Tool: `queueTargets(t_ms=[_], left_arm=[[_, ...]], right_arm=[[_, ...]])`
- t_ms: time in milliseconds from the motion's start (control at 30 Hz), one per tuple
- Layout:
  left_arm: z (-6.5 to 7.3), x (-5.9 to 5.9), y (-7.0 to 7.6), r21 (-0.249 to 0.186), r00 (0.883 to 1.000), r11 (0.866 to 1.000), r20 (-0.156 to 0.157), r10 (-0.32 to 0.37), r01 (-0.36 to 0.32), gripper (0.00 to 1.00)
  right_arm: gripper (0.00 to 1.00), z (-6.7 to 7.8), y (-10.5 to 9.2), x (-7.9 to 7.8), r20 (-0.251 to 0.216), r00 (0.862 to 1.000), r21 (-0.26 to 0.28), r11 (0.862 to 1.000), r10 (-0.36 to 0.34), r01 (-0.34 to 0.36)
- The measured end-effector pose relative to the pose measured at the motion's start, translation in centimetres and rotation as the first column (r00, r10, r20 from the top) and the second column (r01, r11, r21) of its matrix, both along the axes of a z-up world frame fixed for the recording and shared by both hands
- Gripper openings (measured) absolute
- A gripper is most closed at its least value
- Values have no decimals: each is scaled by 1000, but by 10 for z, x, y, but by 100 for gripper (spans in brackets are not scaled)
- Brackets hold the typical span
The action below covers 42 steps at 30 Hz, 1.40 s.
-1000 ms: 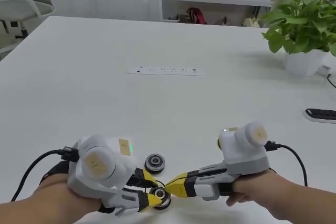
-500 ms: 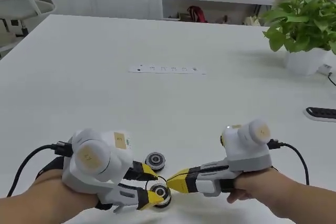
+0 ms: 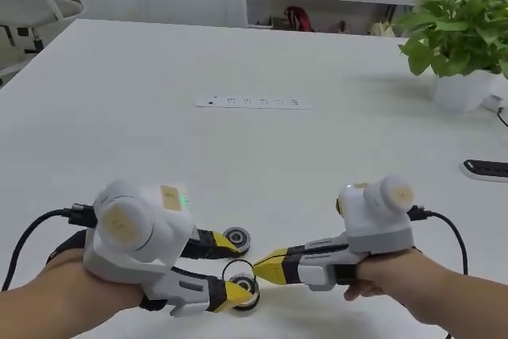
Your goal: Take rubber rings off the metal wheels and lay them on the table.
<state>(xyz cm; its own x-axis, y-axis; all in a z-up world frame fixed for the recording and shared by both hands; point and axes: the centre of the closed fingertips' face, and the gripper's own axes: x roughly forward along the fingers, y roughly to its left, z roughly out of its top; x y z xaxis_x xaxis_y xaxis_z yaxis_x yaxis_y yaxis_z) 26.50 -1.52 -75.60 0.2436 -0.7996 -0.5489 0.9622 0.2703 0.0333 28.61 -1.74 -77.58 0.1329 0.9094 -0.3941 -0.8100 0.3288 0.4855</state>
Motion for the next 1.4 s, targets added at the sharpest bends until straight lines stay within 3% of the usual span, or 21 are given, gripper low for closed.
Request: queueTargets(t_ms=[300, 533, 1067, 1400], left_arm=[[9, -2, 1, -32, 1000, 999, -10, 10, -10, 40], [9, -1, 8, -32, 1000, 999, -14, 16, -16, 45], [12, 5, 36, -62, 998, 996, -29, 55, -56, 56], [14, 5, 51, -65, 997, 995, -20, 73, -74, 63]], right_arm=[[0, 4, 1, 0, 2, 1000, 10, 1000, 4, -5], [0, 8, 2, 0, 4, 1000, 20, 1000, 6, -6], [0, 17, 7, -1, 12, 1000, 41, 999, 21, -22], [0, 21, 13, -3, 19, 999, 38, 998, 47, -48]])
